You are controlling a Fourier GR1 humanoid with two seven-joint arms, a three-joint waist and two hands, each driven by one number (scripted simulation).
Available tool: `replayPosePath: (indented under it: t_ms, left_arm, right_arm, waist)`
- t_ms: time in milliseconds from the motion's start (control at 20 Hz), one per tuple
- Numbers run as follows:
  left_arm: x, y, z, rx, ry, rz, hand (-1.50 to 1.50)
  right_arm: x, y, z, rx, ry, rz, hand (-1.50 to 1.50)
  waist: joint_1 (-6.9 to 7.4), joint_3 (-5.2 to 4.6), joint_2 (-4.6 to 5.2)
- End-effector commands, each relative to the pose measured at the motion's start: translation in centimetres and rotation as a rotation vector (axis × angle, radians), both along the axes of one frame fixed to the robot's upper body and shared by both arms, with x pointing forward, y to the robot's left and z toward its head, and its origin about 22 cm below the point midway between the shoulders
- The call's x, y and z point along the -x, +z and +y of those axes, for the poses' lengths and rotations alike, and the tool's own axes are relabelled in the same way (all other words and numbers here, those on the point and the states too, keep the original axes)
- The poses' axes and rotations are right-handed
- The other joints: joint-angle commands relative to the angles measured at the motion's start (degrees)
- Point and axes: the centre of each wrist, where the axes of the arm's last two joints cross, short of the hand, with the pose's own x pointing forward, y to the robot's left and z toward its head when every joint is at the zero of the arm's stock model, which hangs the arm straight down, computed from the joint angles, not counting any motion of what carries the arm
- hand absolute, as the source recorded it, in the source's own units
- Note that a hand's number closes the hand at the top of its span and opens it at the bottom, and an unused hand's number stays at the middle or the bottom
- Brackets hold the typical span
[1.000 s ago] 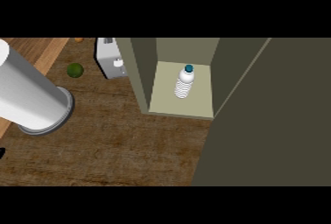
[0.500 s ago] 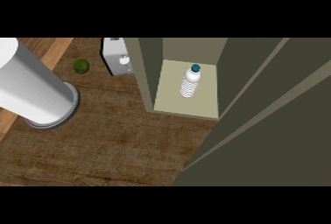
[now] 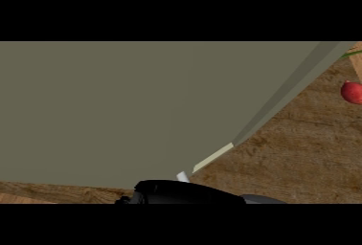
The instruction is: Pick up the bottled water, place it into the cabinet and close the cabinet
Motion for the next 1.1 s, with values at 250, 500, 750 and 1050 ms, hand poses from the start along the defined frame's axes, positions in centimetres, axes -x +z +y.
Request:
replayPosePath:
  t_ms: [250,500,750,1050]
  left_arm:
    - [3.4,0.3,3.4,-0.001,0.061,-0.008,-1.50]
    - [5.1,1.1,5.0,0.005,0.102,-0.029,-1.50]
    - [6.9,0.9,5.2,0.018,0.124,-0.009,-1.50]
    - [8.2,0.0,4.0,0.013,0.094,0.005,-1.50]
  right_arm:
    - [-6.0,3.0,4.1,0.035,0.007,0.183,1.50]
    - [-9.5,1.7,3.1,0.022,-0.024,0.264,1.50]
    - [-11.4,-0.4,1.8,0.004,-0.074,0.308,1.50]
    - [-15.8,-3.5,-2.5,-0.018,-0.187,0.310,1.50]
  waist:
    - [-4.01,0.41,0.22]
    - [-5.68,0.49,0.22]
    - [-6.72,0.50,0.17]
    - [-6.70,0.48,0.21]
